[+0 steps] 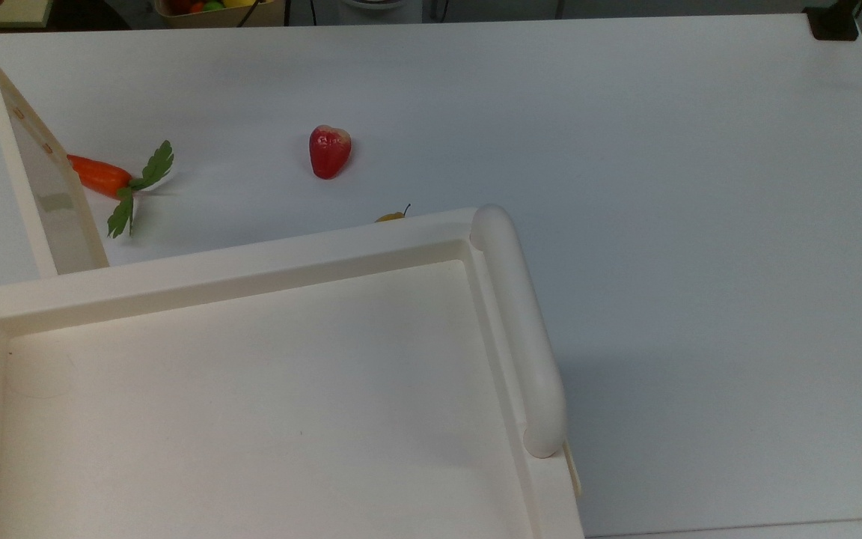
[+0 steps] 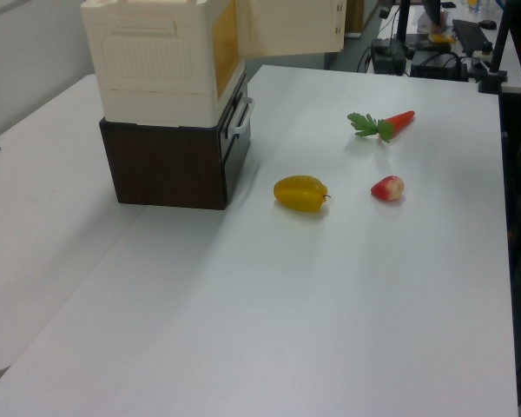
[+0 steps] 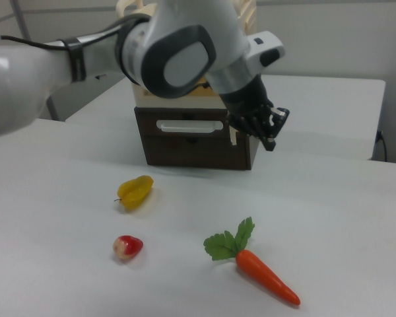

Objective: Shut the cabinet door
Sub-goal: 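Push the cream door with the gripper, swinging it toward the cabinet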

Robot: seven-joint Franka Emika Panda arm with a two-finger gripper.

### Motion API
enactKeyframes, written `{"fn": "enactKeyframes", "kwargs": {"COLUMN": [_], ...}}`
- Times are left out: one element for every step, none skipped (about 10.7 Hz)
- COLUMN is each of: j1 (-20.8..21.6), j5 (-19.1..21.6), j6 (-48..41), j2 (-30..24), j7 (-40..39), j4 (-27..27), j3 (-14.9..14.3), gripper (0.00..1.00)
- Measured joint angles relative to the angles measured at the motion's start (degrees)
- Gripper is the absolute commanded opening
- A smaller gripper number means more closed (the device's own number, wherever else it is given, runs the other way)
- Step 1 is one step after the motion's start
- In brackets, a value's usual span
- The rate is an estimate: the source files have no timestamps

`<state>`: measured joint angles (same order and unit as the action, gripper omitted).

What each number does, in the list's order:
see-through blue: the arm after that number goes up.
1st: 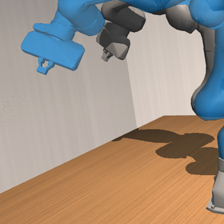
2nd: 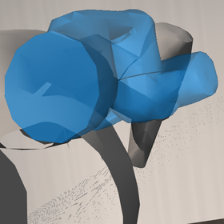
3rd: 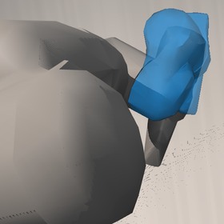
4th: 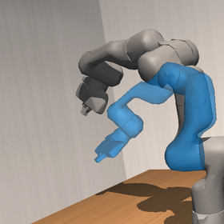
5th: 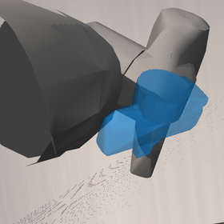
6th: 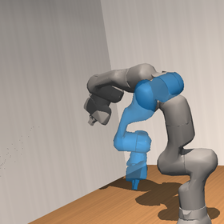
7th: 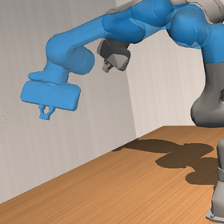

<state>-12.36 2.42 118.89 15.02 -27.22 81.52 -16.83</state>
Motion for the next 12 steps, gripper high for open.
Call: {"fn": "enactKeyframes", "kwargs": {"j1": [-0.11,-0.09,0.08,0.36,0.88,1.79,2.94,3.98,5.19,6.53,8.1,9.53], "j5": [2.63,4.75,6.5,8.37,10.18,11.31,11.56,11.61,11.61,11.66,11.87,11.94], "j6": [3.84,7.35,9.53,10.37,10.43,10.44,10.43,10.37,10.24,10.1,9.99,9.66], "j2": [1.36,2.57,3.37,3.68,3.67,3.66,3.54,3.36,3.24,3.25,3.3,3.31], "j7": [-0.65,-0.72,-0.72,-0.72,-0.72,-0.73,-0.8,-0.81,-0.83,-0.83,-0.78,-0.75], "j4": [0.05,0.06,0.03,0.02,-0.09,-0.35,-0.42,-0.4,-0.32,-0.23,-0.23,-0.24], "j3": [0.03,0.35,0.8,1.1,1.28,1.45,1.49,1.5,1.51,1.56,1.69,1.76], "gripper": [0.0,0.0,0.0,0.0,0.0,0.0,0.0,0.0,0.0,0.0,0.0,0.0]}}
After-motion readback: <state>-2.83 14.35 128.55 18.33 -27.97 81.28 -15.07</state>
